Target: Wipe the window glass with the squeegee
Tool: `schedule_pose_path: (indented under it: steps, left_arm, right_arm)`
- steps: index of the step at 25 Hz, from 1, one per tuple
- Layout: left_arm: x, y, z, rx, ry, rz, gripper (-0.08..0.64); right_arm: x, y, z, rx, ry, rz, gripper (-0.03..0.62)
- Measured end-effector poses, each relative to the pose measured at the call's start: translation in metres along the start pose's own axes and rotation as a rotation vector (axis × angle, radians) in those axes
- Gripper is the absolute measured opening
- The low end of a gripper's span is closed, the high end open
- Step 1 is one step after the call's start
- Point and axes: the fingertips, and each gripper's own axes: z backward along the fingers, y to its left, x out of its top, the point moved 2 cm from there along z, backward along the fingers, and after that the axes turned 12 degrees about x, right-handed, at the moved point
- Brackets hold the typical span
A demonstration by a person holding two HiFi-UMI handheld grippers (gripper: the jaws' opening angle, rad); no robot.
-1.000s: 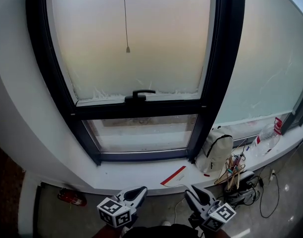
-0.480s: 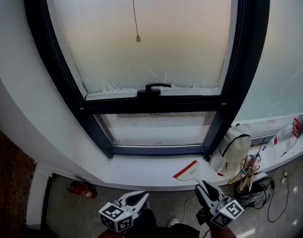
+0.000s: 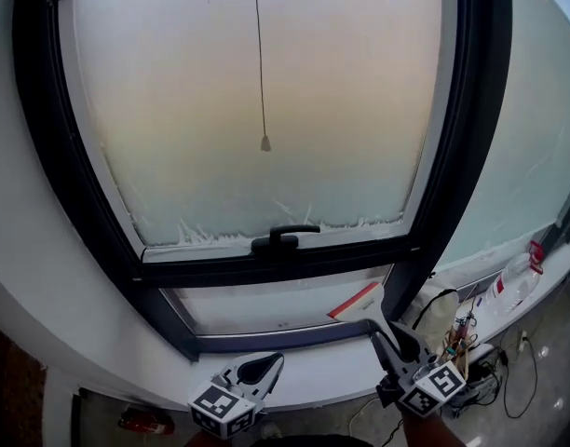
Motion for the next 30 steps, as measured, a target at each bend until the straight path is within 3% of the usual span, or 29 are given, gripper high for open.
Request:
schedule_pose_path:
  steps: [3,7,15,19,22,24,30]
  left_arm:
    - [0.033,0.027,-0.019,-0.065,-0.047,-0.076,0.000]
    - [0.071,0.039,-0.037,-0.169,-0.101,-0.192,0.001]
    - [0.168,0.024,-0.065,-0.228,-0.198,-0.294,0.000]
    - [0.207,0.012,-0.088,-0.230,-0.193,-0.333,0.000]
    - [0.222,0.002,-0.111,-0.216,-0.166,-0.358,0.000]
    - [0.233,-0.008,-0.119,-0.211,-0.160,-0.379,0.001]
    - [0.232,-0.024,-0.130,-0.174,-0.173,-0.389,0.000]
  right_arm:
    - [0.046,-0.015,-0.041,-0.050,-0.038,0.179,0.084]
    - [0.122,-0.027,-0.083,-0.103,-0.104,0.339,0.084]
    - [0.305,-0.063,-0.130,-0.204,-0.213,0.596,0.084]
    - [0.389,-0.085,-0.152,-0.203,-0.263,0.641,0.084]
    - [0.440,-0.102,-0.158,-0.161,-0.363,0.581,0.084]
    - [0.459,-0.115,-0.160,-0.143,-0.406,0.552,0.084]
    - [0.481,-0.151,-0.161,-0.188,-0.410,0.647,0.084]
